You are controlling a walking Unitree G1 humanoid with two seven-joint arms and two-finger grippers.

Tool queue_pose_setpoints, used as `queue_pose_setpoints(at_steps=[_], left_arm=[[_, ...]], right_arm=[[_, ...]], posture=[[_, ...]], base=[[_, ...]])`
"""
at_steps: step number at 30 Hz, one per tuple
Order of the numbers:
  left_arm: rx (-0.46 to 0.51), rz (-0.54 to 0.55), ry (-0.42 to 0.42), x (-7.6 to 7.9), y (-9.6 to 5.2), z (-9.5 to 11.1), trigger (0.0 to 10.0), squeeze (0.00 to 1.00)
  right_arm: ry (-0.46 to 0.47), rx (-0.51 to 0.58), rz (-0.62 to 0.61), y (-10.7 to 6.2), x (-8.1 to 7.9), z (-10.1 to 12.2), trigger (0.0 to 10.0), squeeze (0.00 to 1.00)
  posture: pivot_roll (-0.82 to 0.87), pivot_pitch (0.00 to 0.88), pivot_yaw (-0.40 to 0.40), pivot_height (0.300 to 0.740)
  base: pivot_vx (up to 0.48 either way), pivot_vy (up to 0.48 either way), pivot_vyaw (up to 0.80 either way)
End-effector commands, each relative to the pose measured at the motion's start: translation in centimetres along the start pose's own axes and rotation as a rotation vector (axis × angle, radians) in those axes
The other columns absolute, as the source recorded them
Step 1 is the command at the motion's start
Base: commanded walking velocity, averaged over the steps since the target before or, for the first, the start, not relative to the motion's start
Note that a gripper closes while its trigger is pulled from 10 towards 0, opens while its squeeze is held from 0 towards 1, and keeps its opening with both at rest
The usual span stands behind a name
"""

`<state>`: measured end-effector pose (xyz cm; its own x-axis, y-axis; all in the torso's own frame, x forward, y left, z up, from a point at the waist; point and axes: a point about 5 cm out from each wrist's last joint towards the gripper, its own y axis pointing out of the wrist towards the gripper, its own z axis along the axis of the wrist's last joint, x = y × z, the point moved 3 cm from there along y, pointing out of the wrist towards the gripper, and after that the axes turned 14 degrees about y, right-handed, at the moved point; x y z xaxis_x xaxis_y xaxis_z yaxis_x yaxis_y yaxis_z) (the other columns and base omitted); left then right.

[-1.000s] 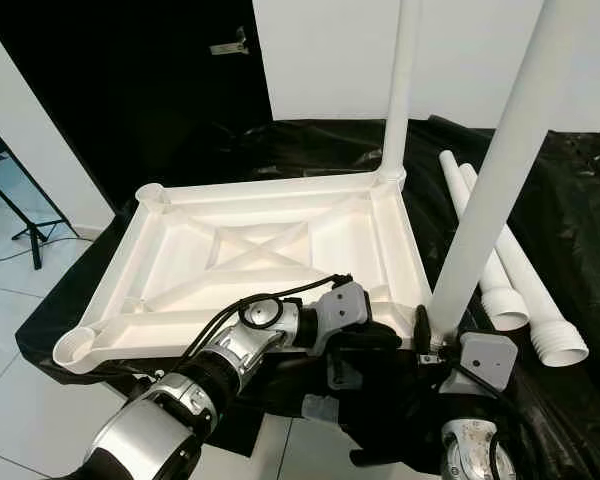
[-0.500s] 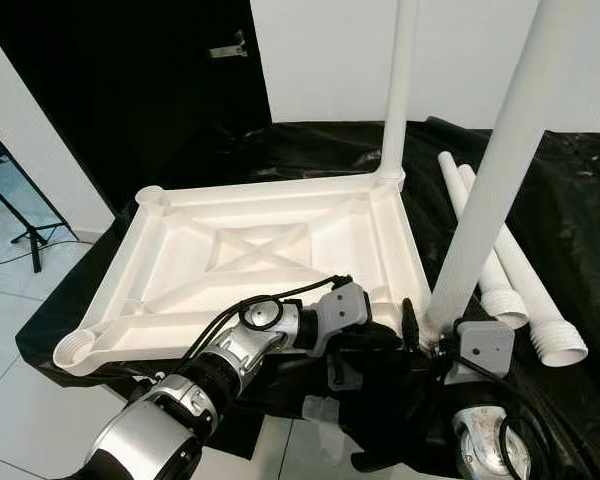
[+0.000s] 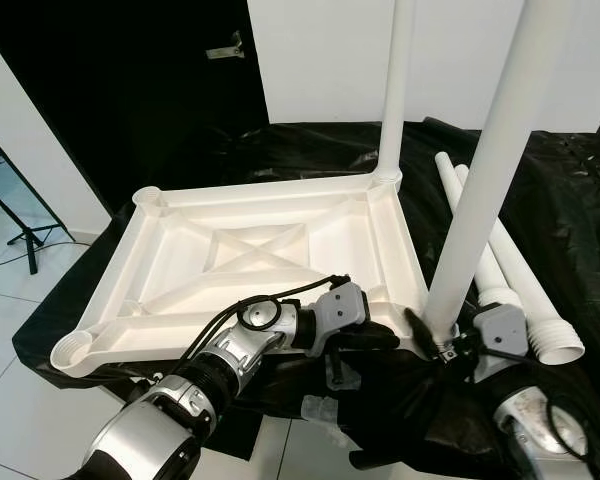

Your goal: Building children table

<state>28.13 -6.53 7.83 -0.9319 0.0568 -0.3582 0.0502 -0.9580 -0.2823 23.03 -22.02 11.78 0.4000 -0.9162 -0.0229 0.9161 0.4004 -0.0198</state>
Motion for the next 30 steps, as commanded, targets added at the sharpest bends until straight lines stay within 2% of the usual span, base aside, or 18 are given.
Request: queue_pose_setpoints(at_steps=[1, 7, 11, 12, 13, 14, 17, 18, 23, 25, 30], left_arm=[[-0.221, -0.061, -0.213, 5.1, -0.2, -5.7, 10.0, 0.0], [-0.221, -0.058, -0.213, 5.1, -0.2, -5.7, 10.0, 0.0], [-0.221, -0.057, -0.214, 5.0, -0.2, -5.7, 10.0, 0.0], [-0.221, -0.057, -0.214, 5.0, -0.2, -5.7, 10.0, 0.0], [-0.22, -0.055, -0.214, 5.0, -0.2, -5.7, 10.0, 0.0], [-0.22, -0.055, -0.214, 5.0, -0.2, -5.7, 10.0, 0.0], [-0.219, -0.049, -0.215, 4.9, -0.2, -5.7, 10.0, 0.0], [-0.218, -0.047, -0.216, 4.8, -0.2, -5.6, 10.0, 0.0], [-0.22, -0.045, -0.216, 4.8, -0.3, -5.7, 10.0, 0.0], [-0.224, -0.047, -0.216, 4.9, -0.4, -5.8, 10.0, 0.0], [-0.223, -0.05, -0.216, 4.9, -0.3, -5.8, 10.0, 0.0]], right_arm=[[0.026, -0.067, 0.078, -0.2, -0.6, -1.1, 0.0, 0.0], [0.043, -0.088, 0.11, -0.4, -0.3, -1.2, 0.0, 0.0], [0.085, -0.085, 0.104, -0.4, -0.7, -1.5, 0.0, 0.0], [0.109, -0.06, 0.064, -0.3, -1.1, -1.6, 0.0, 0.0], [0.118, 0.0, -0.052, -0.2, -1.1, -1.5, 0.0, 0.0], [0.118, 0.0, -0.052, -0.2, -1.1, -1.5, 0.0, 0.0], [0.128, 0.117, -0.352, -0.6, -1.2, -1.6, 0.0, 0.0], [0.134, 0.128, -0.4, -0.8, -1.4, -1.7, 0.0, 0.0], [0.132, 0.147, -0.484, -1.1, -1.6, -1.8, 0.0, 0.0], [0.12, 0.171, -0.58, -1.5, -0.8, -1.6, 0.0, 0.0], [0.123, 0.176, -0.609, -1.4, -0.7, -1.6, 0.0, 0.0]], posture=[[0.01, 0.0, 0.08, 0.74], [0.01, 0.0, 0.079, 0.74], [0.01, 0.0, 0.078, 0.74], [0.01, 0.0, 0.076, 0.74], [0.02, 0.0, 0.072, 0.74], [0.02, 0.0, 0.072, 0.74], [0.03, 0.0, 0.068, 0.74], [0.03, 0.0, 0.068, 0.74], [0.03, 0.0, 0.068, 0.74], [0.02, 0.0, 0.069, 0.74], [0.02, 0.0, 0.072, 0.74]], base=[[0.0, 0.0, 0.0], [0.0, 0.0, 0.0], [0.0, 0.0, 0.0], [0.0, 0.0, 0.0], [0.0, 0.0, 0.0], [0.0, 0.0, 0.0], [0.0, 0.0, 0.0], [0.0, 0.0, 0.0], [0.0, 0.0, 0.0], [0.0, 0.0, 0.0], [0.0, 0.0, 0.0]])
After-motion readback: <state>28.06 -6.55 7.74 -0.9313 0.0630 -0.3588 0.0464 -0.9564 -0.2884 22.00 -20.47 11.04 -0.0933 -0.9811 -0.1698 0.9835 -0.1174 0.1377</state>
